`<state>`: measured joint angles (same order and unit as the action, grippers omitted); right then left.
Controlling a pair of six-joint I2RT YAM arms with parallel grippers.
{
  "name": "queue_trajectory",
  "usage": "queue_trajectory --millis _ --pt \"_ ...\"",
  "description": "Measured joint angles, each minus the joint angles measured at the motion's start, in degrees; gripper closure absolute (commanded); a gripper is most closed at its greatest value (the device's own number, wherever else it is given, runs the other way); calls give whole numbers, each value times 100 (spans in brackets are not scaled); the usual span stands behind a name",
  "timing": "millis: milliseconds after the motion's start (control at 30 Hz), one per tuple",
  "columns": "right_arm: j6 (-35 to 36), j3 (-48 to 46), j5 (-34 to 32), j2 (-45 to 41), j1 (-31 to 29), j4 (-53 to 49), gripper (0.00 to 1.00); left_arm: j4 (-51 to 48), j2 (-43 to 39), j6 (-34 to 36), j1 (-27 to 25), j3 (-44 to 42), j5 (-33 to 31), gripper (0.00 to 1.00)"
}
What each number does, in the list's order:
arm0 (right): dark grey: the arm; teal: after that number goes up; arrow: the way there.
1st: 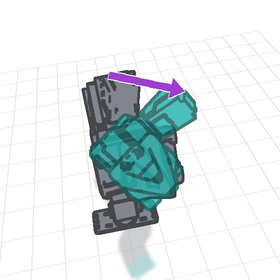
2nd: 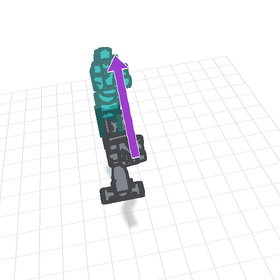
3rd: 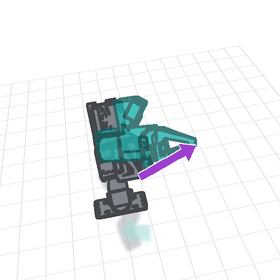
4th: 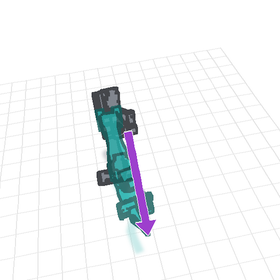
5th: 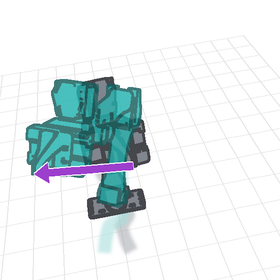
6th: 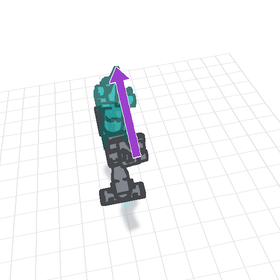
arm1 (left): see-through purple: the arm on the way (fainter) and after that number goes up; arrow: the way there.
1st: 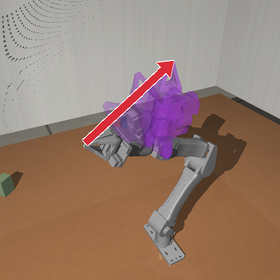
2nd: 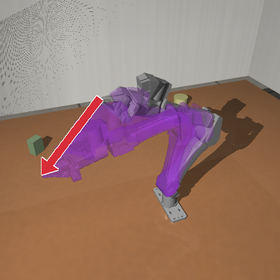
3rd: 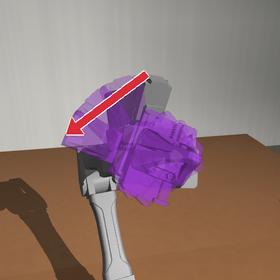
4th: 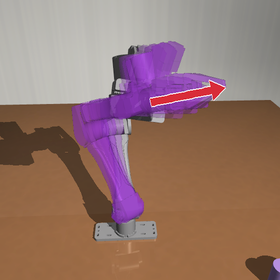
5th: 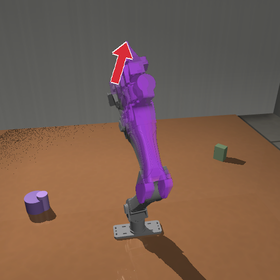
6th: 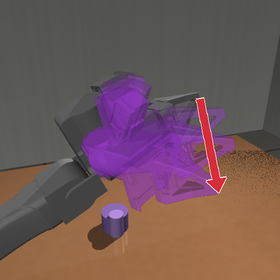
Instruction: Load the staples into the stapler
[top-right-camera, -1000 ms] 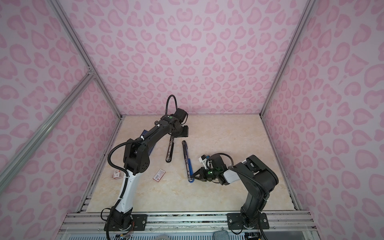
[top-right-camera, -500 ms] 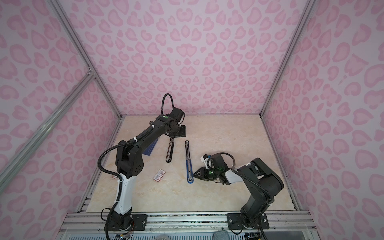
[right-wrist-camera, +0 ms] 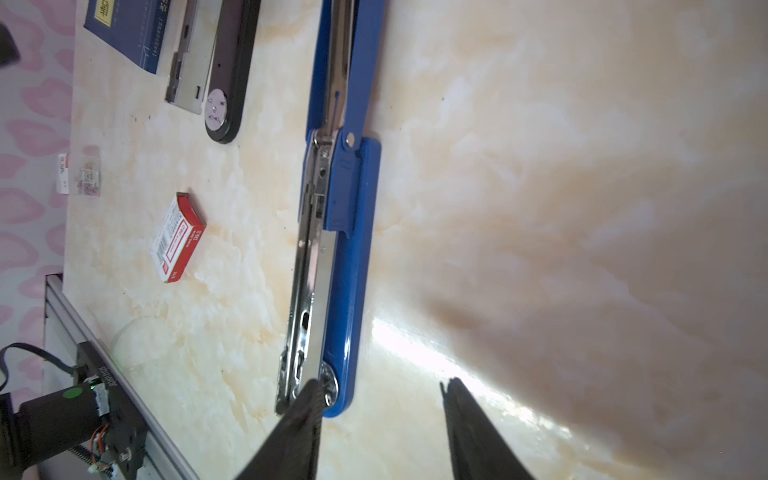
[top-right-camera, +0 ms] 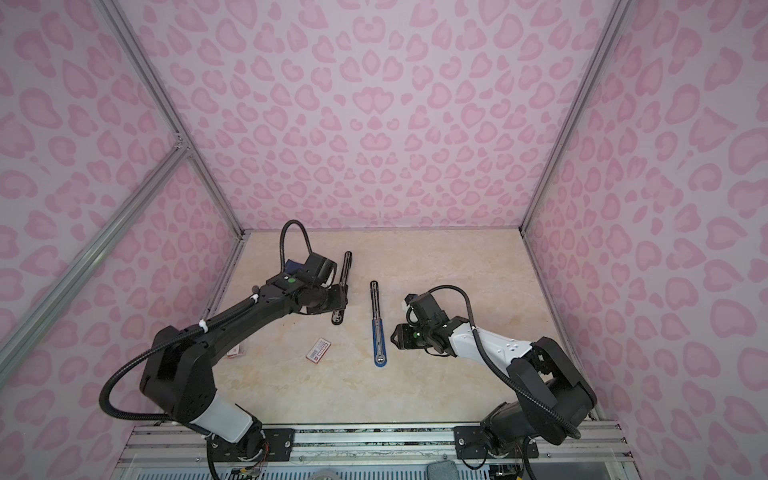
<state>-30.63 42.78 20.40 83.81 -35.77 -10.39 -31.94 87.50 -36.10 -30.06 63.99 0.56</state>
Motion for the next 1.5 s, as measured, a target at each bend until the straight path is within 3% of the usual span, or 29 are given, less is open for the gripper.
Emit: queue_trajectory --millis 200,433,733,1000,1500 --pt "122 767 -509 557 -444 -535 46 446 -1357 -391 0 -1502 -125 36" --pt "173 1364 -765 1196 -911 -826 47 776 -2304 -837 0 -2592 -166 36" --pt "186 1867 -1217 1792 -1119 -1139 60 973 -2286 -1040 -4 -2828 -166 37" --pt "168 1943 -1637 1921 -1121 -1311 80 984 -2085 -1075 -76 -2811 -166 37" --pt "584 2485 -2072 2221 -72 -1443 89 1187 -1753 -1139 -256 -2651 -192 37"
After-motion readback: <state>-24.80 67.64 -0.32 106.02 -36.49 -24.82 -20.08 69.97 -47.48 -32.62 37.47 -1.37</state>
